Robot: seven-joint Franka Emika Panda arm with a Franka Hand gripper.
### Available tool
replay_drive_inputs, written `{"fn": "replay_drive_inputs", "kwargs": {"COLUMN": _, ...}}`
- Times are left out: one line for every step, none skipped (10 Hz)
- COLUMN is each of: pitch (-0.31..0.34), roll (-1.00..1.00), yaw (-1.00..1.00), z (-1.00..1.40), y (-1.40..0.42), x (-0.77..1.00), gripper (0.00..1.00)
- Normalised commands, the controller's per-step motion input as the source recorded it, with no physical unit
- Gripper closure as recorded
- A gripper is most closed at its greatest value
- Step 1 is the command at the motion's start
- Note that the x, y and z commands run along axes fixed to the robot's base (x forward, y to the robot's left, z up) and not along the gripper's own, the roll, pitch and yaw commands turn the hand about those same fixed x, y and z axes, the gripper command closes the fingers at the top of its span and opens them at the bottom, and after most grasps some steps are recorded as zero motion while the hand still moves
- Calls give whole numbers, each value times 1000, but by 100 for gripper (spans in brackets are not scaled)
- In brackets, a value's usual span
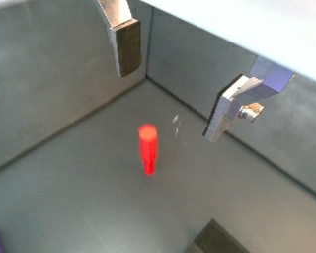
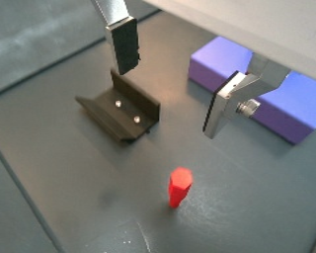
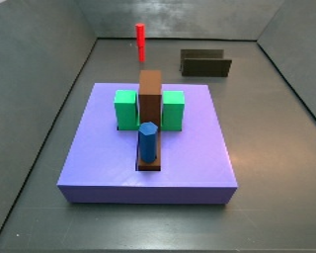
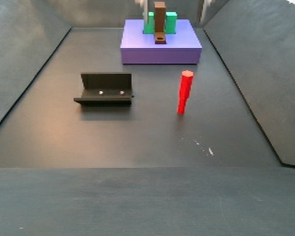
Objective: Pick up the red object. Move up. Move to above the board. Insert the red object.
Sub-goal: Pick up the red object.
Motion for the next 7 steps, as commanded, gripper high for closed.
{"fn": "replay_drive_inputs", "kwargs": {"pitch": -19, "roll": 0, "yaw": -31, "z": -411, "y": 0, "x": -111, "gripper": 0}}
{"fn": "replay_drive_inputs", "kwargs": {"pitch": -47, "roll": 70, "yaw": -86, "z": -571, "y": 0, "x": -323, "gripper": 0}}
{"fn": "replay_drive_inputs", "kwargs": {"pitch": -63, "roll": 109, "yaw": -97, "z": -614, "y": 9, "x": -437, "gripper": 0}}
{"fn": "replay_drive_inputs", "kwargs": {"pitch": -56, "roll": 90, "yaw": -97, "z": -594, "y": 0, "x": -311, "gripper": 0}}
{"fn": "replay_drive_inputs", "kwargs": {"pitch": -44, "roll": 77, "yaw": -129, "z": -594, "y": 0, "x": -149, "gripper": 0}}
{"fn": "replay_drive_inputs", "kwargs": {"pitch": -27, "roll": 79, "yaw": -129, "z": -677, "y": 0, "x": 0, "gripper": 0}}
{"fn": "replay_drive_inputs", "kwargs": {"pitch": -14, "roll": 110, "yaw": -106, "z": -620, "y": 11, "x": 0, "gripper": 0}}
